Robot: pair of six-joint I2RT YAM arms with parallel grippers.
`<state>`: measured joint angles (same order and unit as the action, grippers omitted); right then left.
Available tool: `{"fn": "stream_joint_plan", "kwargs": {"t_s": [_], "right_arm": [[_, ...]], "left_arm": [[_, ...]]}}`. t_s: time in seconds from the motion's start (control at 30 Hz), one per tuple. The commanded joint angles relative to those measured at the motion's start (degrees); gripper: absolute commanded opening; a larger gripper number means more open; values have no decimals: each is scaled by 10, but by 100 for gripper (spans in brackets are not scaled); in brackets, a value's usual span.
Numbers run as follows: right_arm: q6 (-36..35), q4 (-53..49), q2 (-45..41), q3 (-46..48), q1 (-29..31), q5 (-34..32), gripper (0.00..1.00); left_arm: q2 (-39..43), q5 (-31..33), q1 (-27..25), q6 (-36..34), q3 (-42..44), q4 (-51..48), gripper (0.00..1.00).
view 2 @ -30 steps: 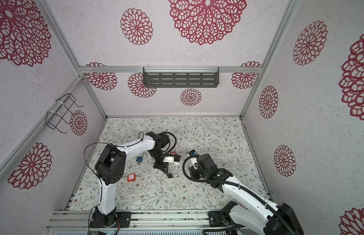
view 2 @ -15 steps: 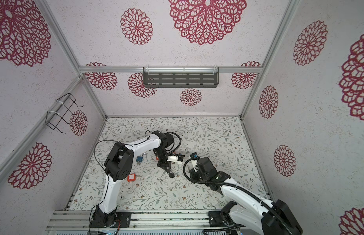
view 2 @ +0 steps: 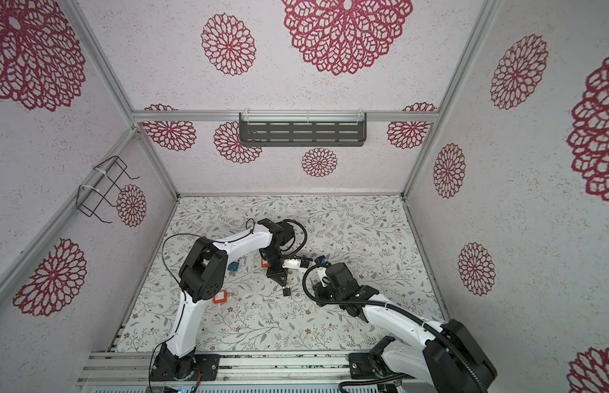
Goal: Lock with the key
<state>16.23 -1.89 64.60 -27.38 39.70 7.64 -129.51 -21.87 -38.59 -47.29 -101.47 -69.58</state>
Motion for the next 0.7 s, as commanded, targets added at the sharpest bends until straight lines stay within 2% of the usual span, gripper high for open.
{"fn": "stream_joint_plan", "kwargs": {"t_s": [0.0, 0.33, 0.5, 0.67], "right_arm": [[17, 26, -3, 6, 2, 2, 0], [39, 7, -6, 11, 2, 0, 0], [45, -5, 2, 0, 3, 12, 0], [56, -15, 49, -28, 24, 4, 0]], "left_arm": [[-20, 19, -2, 13, -11, 40, 14], [2, 19, 8, 70, -7, 85, 28], [61, 6, 23, 108, 36, 134, 31], [160, -21, 55, 161, 114, 214, 34]]}}
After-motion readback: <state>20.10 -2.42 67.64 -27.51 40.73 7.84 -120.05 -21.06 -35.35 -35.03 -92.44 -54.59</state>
